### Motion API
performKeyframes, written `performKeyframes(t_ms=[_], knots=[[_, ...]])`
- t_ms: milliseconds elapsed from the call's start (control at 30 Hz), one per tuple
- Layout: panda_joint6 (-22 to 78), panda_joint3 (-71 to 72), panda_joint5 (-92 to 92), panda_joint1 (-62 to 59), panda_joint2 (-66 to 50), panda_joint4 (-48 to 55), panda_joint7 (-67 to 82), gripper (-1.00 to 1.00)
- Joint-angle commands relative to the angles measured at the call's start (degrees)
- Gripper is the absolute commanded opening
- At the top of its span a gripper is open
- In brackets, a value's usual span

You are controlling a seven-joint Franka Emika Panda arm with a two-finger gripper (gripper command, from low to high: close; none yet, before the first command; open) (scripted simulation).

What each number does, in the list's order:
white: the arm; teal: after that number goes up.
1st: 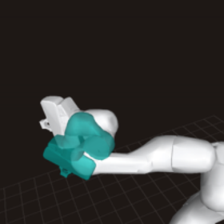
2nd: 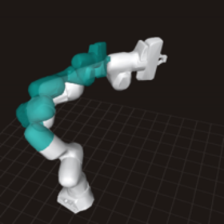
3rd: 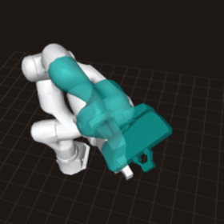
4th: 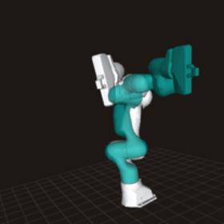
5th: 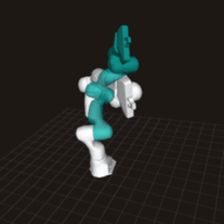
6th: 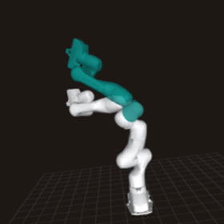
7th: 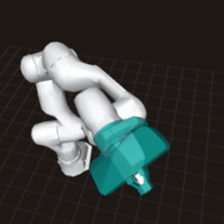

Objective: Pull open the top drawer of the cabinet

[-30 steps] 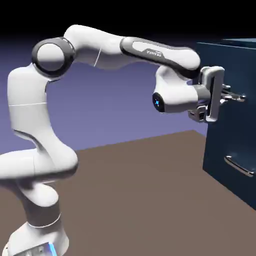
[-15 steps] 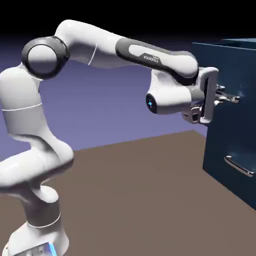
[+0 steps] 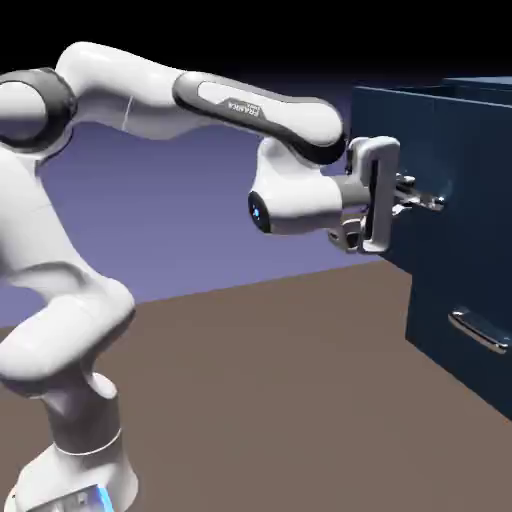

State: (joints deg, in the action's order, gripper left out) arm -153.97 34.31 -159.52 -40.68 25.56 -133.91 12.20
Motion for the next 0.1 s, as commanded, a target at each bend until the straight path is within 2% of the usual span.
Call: performKeyframes(t_ms=[0, 67], knots=[[0.0, 0.0, 0.0, 0.0, 0.0, 0.0, 0.0, 1.0], [0.1, -2.1, 1.7, 2.1, 4.2, -3.7, -2.7, 1.0]])
